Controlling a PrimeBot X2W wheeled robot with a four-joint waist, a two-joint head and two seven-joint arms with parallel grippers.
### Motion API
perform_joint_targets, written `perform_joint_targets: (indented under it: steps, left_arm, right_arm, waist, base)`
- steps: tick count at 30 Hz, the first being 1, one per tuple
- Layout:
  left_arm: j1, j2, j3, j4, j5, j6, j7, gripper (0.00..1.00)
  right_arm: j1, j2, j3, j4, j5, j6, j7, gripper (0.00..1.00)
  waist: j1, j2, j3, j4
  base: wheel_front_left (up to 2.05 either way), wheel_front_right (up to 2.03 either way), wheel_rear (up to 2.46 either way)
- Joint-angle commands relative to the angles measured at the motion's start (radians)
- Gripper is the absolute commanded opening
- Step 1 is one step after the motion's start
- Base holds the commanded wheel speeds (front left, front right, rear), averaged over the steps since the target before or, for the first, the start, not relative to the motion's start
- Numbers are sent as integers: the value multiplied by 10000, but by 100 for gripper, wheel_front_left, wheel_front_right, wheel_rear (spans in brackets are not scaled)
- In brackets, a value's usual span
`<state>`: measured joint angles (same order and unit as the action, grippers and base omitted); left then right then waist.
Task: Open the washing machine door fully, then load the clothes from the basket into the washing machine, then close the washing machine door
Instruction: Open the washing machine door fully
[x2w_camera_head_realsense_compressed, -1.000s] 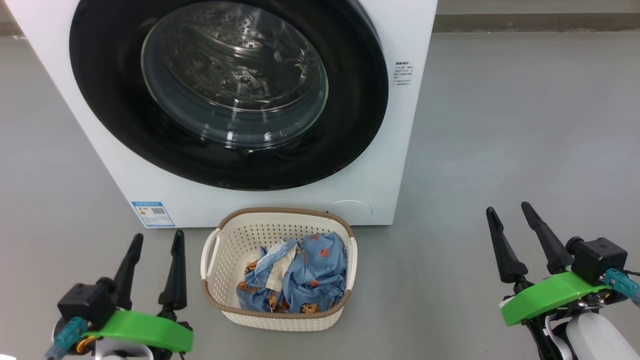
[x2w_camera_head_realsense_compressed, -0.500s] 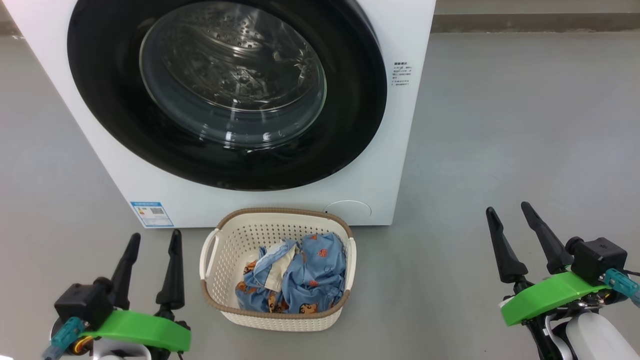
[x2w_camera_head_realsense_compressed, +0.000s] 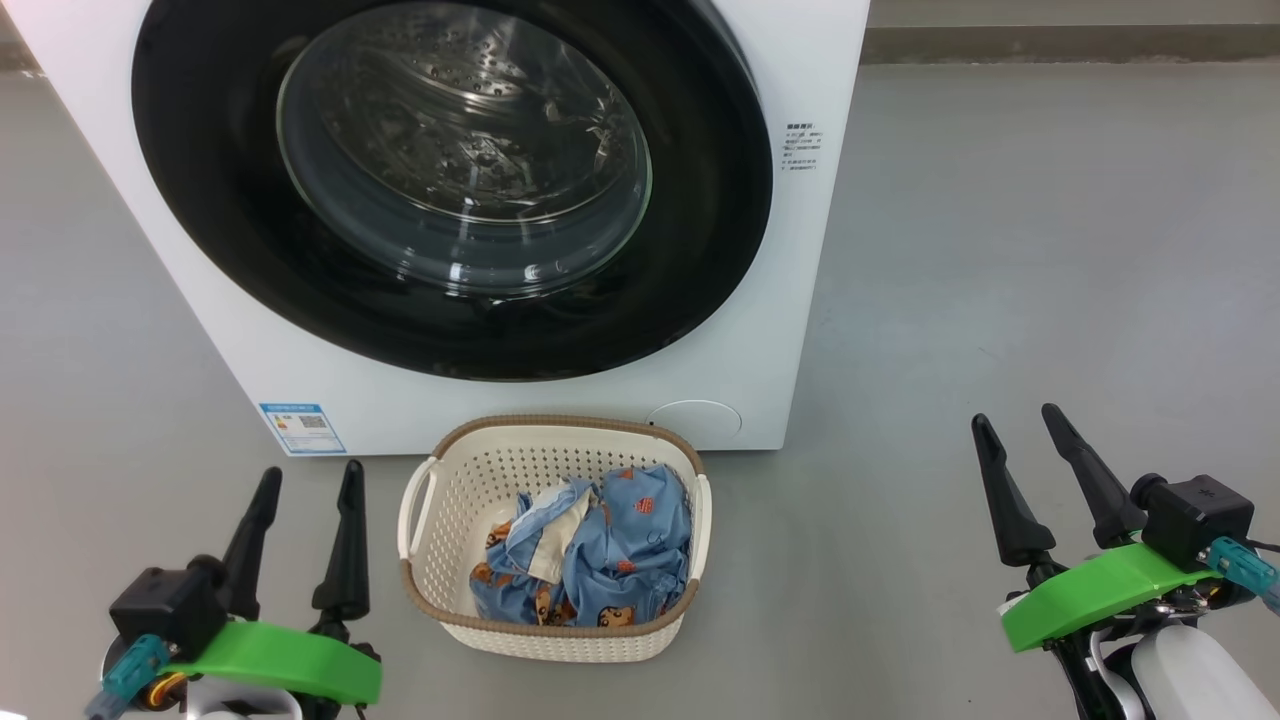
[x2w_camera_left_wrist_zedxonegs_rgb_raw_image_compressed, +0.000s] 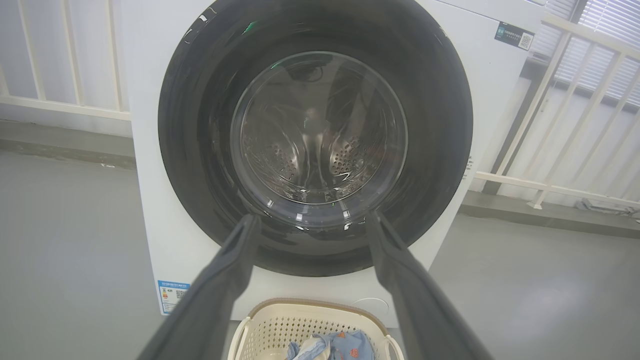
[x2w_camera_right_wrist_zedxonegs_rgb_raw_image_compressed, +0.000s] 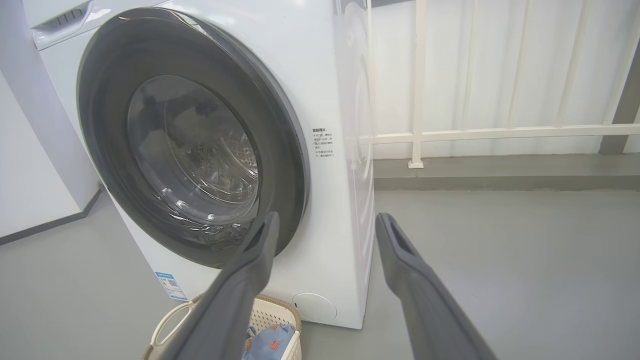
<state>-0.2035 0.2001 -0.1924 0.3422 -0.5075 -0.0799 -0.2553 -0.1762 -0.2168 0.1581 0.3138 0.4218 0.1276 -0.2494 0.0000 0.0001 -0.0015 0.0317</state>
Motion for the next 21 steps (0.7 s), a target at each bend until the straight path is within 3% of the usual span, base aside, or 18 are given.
perform_joint_targets:
  steps: [1,21]
  left_arm:
    - [-372,170,353,-134,97,-49,-65,100]
    - [-348,153,348,-155,-117,-73,-53,100]
  right_arm:
    - [-352,-83,183,-216,0,31,-124,100]
    - [-435,-110,161,-193,95,31,-124,100]
  waist:
    - [0,-1,-1,0]
    - [0,-1,111,69]
  base:
    - [0,0,0]
    - [0,0,0]
